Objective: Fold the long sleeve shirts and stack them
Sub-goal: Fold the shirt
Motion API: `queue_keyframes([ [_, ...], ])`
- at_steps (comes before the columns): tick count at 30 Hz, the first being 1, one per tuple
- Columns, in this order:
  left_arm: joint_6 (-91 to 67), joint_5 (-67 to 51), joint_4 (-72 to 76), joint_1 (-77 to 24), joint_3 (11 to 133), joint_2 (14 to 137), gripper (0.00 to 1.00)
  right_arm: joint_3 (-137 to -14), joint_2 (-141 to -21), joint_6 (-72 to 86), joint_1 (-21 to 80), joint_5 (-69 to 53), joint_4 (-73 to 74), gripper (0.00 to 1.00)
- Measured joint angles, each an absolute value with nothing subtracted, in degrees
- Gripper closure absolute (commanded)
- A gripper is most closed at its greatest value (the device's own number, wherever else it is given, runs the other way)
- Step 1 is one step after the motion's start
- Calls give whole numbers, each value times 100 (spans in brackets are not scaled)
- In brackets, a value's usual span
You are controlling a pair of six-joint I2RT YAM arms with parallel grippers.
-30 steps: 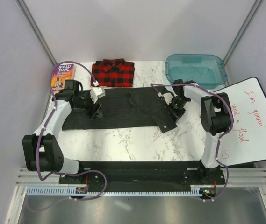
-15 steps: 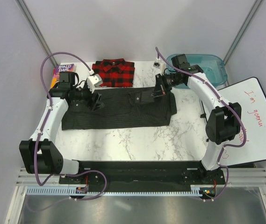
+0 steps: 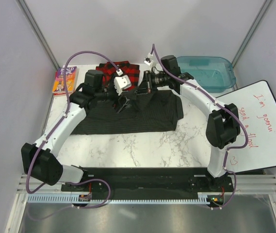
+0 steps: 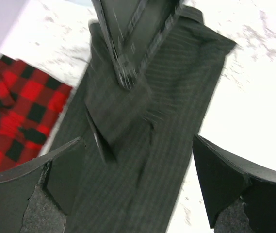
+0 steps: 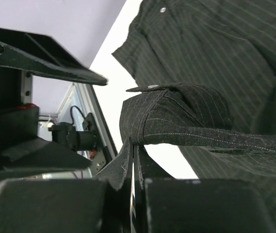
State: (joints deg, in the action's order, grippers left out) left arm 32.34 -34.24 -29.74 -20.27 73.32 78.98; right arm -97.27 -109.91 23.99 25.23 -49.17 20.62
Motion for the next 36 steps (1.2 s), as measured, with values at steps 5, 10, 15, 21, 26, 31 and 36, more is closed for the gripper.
queue_keyframes([
  [5, 3393, -3140, -2021, -2178, 6746, 7706, 1, -9767, -11032, 2676, 2753, -4952, 1820, 100],
  [10, 3865, -3162, -1686, -2235, 6300, 7592, 16, -9808, -11034, 2989, 2764, -4987, 1529, 100],
  [15, 4027, -3009, -1415, -2300, 6305, 7614, 83, -9942, -11043, 3057, 2786, -5142, 1343, 100],
  [21, 3988, -2840, -1490, -2298, 6624, 7640, 98, -9953, -11043, 2829, 2838, -5282, 1299, 54],
  [26, 4001, -2930, -1925, -2244, 7063, 7546, 98, -10145, -11006, 2185, 2443, -5417, 1994, 40],
  [31, 4152, -3557, -2805, -2174, 7231, 6958, 98, -10184, -10680, 1260, 1468, -5026, 2987, 39],
  [36, 4165, -4703, -3682, -2174, 7747, 6466, 98, -9970, -10302, 578, 1039, -4265, 3374, 48],
])
